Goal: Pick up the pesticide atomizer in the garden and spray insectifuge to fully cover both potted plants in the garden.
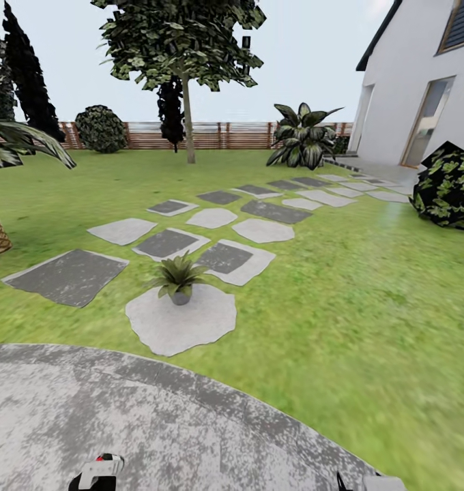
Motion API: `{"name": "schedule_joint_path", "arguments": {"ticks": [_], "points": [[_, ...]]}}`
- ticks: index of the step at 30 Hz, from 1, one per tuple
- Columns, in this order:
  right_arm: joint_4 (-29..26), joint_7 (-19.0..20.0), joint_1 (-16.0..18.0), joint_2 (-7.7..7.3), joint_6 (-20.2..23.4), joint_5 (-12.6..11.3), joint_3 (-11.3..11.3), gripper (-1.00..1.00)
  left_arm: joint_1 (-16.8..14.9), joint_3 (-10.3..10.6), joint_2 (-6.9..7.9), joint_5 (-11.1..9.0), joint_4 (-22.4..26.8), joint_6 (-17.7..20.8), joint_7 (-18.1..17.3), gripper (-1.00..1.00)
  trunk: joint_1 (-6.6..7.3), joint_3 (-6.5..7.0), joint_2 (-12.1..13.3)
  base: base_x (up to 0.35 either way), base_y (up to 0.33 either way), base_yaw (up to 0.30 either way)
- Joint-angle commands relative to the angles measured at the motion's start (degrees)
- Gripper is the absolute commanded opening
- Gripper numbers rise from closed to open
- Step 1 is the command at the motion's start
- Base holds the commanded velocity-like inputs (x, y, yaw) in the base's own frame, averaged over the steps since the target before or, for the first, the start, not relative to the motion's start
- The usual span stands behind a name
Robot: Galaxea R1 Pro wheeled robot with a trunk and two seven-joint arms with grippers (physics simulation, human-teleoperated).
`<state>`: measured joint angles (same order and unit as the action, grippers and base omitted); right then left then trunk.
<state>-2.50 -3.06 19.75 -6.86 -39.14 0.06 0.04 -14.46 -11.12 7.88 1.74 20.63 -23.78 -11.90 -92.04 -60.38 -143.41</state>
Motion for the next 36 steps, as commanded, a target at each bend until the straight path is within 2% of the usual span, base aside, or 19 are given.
{"name": "schedule_joint_path", "arguments": {"ticks": [1,14,36], "points": [[0.04,-0.14,0.03,0.0,-0.15,0.03,0.05,1.0,-0.04,-0.48,-0.04,0.19,-0.05,-0.13,-0.49,-1.0,0.04,0.18,0.0,0.0,0.0,0.0],[0.0,-0.17,0.03,0.87,-0.15,0.02,0.05,1.0,-0.04,-0.48,-0.05,0.2,-0.06,-0.13,-0.49,-1.0,0.38,3.06,0.18,0.0,0.0,0.0],[0.04,-0.17,0.03,0.88,-0.15,0.06,0.05,1.0,-0.04,-0.4,-0.1,0.2,-0.06,-0.13,-0.47,-1.0,5.21,7.85,9.0,0.0,0.0,0.0]]}}
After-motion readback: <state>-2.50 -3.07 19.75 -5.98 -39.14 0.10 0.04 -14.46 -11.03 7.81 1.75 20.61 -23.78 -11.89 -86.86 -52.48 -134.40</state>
